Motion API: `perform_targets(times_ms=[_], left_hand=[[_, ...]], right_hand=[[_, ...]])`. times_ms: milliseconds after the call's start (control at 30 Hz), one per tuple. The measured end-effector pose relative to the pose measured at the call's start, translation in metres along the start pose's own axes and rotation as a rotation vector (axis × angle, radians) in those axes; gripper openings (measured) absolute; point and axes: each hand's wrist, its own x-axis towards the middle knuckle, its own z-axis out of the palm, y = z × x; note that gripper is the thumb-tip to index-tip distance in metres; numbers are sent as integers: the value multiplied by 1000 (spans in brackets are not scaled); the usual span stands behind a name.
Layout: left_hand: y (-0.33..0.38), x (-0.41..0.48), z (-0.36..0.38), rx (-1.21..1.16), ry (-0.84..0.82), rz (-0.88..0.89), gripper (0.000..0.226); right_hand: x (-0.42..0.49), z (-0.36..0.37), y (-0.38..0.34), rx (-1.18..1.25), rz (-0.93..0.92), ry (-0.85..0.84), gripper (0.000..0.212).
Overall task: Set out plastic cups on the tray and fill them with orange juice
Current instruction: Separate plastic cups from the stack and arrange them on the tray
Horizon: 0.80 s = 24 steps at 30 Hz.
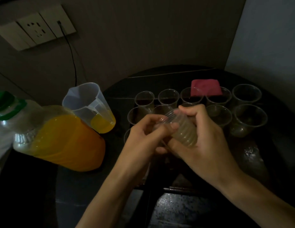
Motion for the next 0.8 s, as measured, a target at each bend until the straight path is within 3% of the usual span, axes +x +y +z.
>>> perform_targets(times_ms=[267, 467, 667, 800], left_hand=[[1, 0, 7, 76, 41, -21, 49], [4, 2, -5, 123, 131, 64, 46], [21, -1, -39, 70, 285, 266, 48], [12, -1, -36, 395, 277, 358, 66]], right_hand=[[-10, -3, 5, -39, 48, 77, 57], [-13, -12, 8, -92, 75, 34, 59], [-15, -45, 20, -35, 154, 169, 60], [-6, -52, 19, 0, 90, 241, 57]])
